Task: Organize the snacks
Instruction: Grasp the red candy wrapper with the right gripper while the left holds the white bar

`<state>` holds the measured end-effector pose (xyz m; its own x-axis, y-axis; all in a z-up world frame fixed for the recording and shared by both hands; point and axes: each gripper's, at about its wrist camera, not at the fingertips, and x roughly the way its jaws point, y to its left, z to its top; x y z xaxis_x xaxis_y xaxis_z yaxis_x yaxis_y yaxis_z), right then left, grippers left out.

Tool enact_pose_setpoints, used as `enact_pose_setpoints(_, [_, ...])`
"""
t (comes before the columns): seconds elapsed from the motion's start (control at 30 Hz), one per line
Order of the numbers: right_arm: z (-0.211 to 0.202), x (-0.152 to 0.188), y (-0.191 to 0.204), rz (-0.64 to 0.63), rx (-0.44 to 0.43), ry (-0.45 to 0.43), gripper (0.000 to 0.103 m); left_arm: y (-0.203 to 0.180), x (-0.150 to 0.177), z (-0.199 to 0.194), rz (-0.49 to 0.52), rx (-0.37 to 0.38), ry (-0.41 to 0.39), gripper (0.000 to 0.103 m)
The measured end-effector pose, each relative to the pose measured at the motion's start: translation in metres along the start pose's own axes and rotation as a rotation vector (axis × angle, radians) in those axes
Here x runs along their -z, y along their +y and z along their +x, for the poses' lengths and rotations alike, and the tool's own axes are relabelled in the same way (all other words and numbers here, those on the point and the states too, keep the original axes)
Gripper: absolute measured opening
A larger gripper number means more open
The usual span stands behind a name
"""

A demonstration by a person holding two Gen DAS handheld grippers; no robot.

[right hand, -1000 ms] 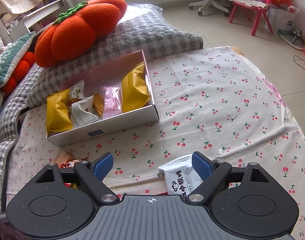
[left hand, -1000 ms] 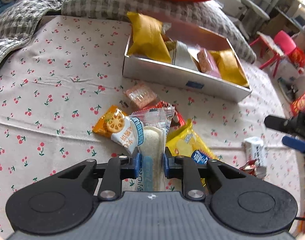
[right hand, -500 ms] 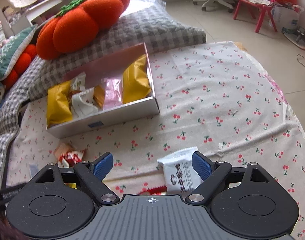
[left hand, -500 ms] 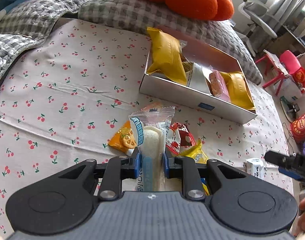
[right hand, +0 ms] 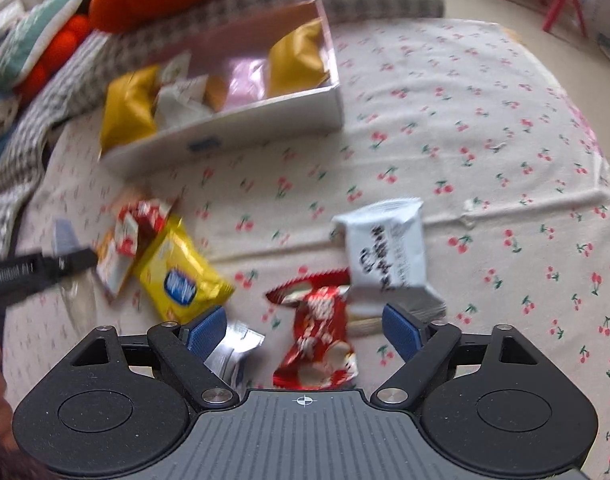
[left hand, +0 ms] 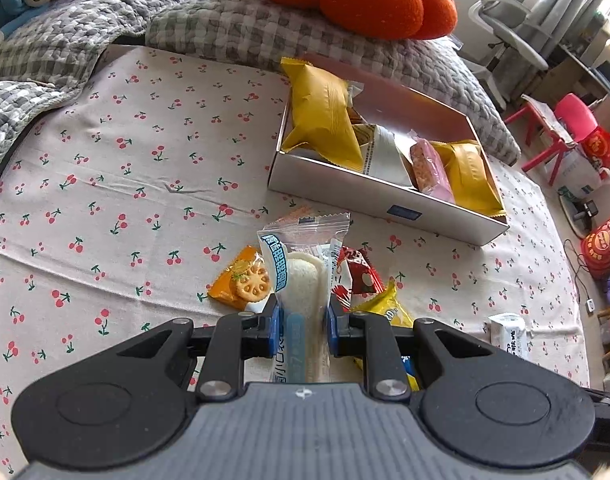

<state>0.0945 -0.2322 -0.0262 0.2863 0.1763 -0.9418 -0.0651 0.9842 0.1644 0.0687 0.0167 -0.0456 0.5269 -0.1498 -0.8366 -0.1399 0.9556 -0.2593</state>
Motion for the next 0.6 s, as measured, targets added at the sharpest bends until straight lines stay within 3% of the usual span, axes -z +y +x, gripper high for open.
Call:
enact_pose_setpoints(0.1, [0.002,-0.001,-0.001,0.004,-0.007,0.011,0.062,-0.001,0.001,0.000,0.006,-0.001,-0.001,0.020])
enact_pose_setpoints(0.37, [0.015,0.001,0.001,-0.025,0.057,0.034,0.057,-0.002,0.001,-0.001,0.008,0.009,0.000,0.020])
enact_pose_setpoints(0.43, [0.020,0.002,0.002,-0.036,0.071,0.050,0.050,-0.002,0.002,-0.001,0.008,0.014,0.003,0.020])
enact_pose_setpoints(0.47, [0.019,0.002,0.003,-0.044,0.078,0.037,0.042,-0.003,0.002,-0.001,0.007,0.016,0.004,0.020])
enact_pose_setpoints(0.5, [0.019,0.001,0.001,-0.039,0.079,0.031,0.025,-0.003,0.002,-0.001,0.007,0.016,0.004,0.020])
enact_pose_setpoints(0.6, [0.009,-0.004,-0.010,0.036,0.058,-0.017,0.024,-0.003,0.002,-0.003,0.008,0.016,0.000,0.020])
